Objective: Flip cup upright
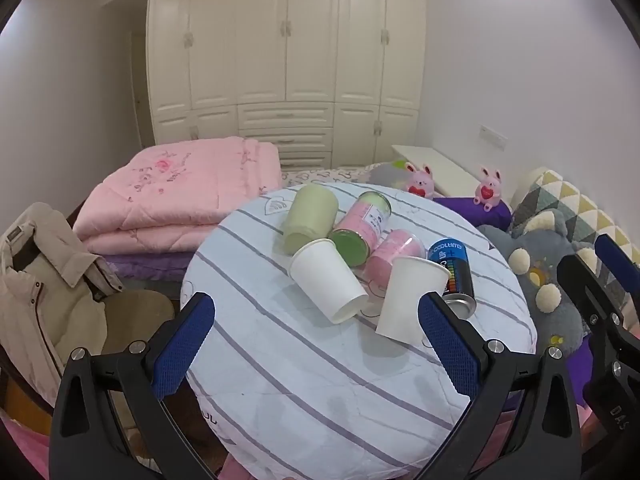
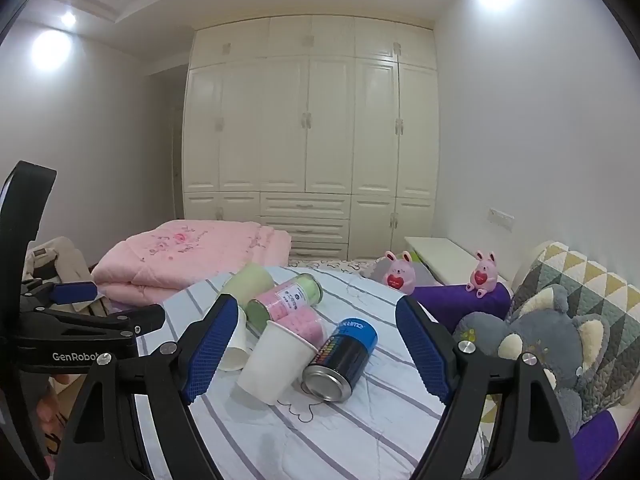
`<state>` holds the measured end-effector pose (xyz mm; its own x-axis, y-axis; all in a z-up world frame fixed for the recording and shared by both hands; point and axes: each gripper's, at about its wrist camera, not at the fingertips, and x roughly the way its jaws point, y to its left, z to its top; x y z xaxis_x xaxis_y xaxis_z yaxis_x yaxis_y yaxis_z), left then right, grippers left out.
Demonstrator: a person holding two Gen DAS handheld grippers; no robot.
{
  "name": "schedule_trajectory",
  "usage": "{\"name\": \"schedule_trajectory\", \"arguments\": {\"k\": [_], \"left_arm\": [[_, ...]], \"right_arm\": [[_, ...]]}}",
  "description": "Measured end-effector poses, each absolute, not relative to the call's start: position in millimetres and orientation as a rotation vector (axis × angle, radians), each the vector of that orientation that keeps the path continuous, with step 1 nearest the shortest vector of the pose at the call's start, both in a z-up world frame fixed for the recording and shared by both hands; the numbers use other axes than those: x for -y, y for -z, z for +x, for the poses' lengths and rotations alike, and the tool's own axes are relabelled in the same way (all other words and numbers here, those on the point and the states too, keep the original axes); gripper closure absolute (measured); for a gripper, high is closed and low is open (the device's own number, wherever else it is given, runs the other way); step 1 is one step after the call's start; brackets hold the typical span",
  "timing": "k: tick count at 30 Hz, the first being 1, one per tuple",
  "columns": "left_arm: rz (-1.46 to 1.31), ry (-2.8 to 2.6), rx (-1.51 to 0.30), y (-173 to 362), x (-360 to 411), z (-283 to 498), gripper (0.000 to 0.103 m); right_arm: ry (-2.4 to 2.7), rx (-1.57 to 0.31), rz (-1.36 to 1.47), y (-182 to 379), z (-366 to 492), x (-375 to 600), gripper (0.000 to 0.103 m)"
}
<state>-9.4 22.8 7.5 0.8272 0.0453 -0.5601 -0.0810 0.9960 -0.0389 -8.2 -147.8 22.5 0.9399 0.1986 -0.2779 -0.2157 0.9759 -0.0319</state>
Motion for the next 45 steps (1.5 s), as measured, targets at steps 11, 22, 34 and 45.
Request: {"name": "schedule_trajectory", "arguments": {"k": [11,22,34,45], "left_arm": [[-0.043,-0.038,-0.589,-20.1,-24.7,-3.8,0.000],[-0.022,-0.018,-0.601,-29.6,-27.4,8.1,0.000],[0.008,0.008,-0.620,-32.8,-25.6,15.0,0.000],[0.051,0.025,-0.666,-31.2,-21.2,36.4,0.000]], "right_arm": [[-0.215,-0.263,-0.079,-30.8,-6.1,135.6,0.020],[-0.201,-0.263,-0.081,-40.1,2.0,130.2,0.020],[-0.182,-0.302,-0.047,-40.2,11.6,130.5,0.020],[-0.131,-0.395,-0.021,-42.0,27.9,136.2,0.020]]}}
